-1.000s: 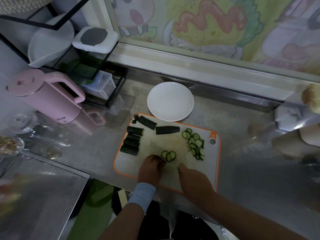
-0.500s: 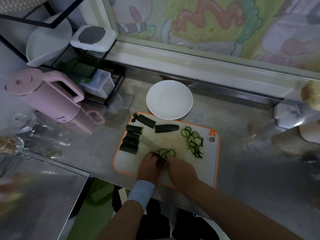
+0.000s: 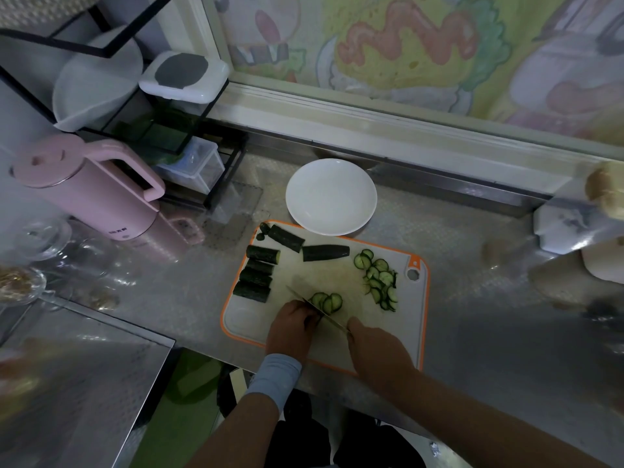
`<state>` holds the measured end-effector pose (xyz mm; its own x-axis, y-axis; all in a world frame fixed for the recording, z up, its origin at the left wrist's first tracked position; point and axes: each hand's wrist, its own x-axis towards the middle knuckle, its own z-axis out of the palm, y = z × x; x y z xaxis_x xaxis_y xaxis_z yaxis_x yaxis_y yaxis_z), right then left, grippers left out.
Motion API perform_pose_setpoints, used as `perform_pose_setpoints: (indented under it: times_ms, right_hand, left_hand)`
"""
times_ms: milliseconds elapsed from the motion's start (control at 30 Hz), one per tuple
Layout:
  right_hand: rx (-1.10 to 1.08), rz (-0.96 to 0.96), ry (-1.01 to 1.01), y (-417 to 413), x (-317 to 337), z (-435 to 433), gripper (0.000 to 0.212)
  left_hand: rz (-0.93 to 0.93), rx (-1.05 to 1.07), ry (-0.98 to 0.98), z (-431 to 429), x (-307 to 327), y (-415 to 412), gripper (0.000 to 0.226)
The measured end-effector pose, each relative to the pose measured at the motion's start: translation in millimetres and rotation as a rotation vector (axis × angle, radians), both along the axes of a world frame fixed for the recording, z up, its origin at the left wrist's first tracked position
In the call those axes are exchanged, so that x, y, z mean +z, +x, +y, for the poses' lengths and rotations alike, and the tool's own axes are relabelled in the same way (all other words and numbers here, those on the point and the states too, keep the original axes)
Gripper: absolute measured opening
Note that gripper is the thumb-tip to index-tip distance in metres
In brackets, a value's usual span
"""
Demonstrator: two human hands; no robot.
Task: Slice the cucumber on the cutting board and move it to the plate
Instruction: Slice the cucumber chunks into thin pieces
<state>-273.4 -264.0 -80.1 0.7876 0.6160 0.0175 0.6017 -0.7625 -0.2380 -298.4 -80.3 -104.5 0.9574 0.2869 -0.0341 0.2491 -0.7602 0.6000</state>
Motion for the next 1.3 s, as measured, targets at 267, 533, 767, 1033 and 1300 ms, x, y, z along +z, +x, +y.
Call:
perform_pose_setpoints:
  times_ms: [267,533,767,1033,1300]
  right_hand:
    - [-0.022,-0.052,0.085,12.0,-13.9,39.4,0.042]
    - [-0.024,-0.035,0.111,1.2,0.5,22.5,0.029]
    - [-0.070,0.136,-0.091,-5.3,11.7,-2.3,0.017]
    - [-0.029,0.086,0.005,8.0,-1.7,34.4,0.032]
    - [-0.004,0.071,0.029,3.8,7.9,27.8,0.039]
  left_hand:
    - [-0.019,-0.035,-0.026,0.9,5.4,-2.9,0.009]
    - [0.000,-0.014,-0.004,1.3,4.5,-1.8,0.006]
    - [-0.009,-0.010,-0.006,1.2,3.3,-2.3,0.005]
    - [0.021,0.001,-0.013,0.8,5.7,-2.0,0.006]
    - [0.018,-0.018,0.006,1.8,9.6,-0.2,0.007]
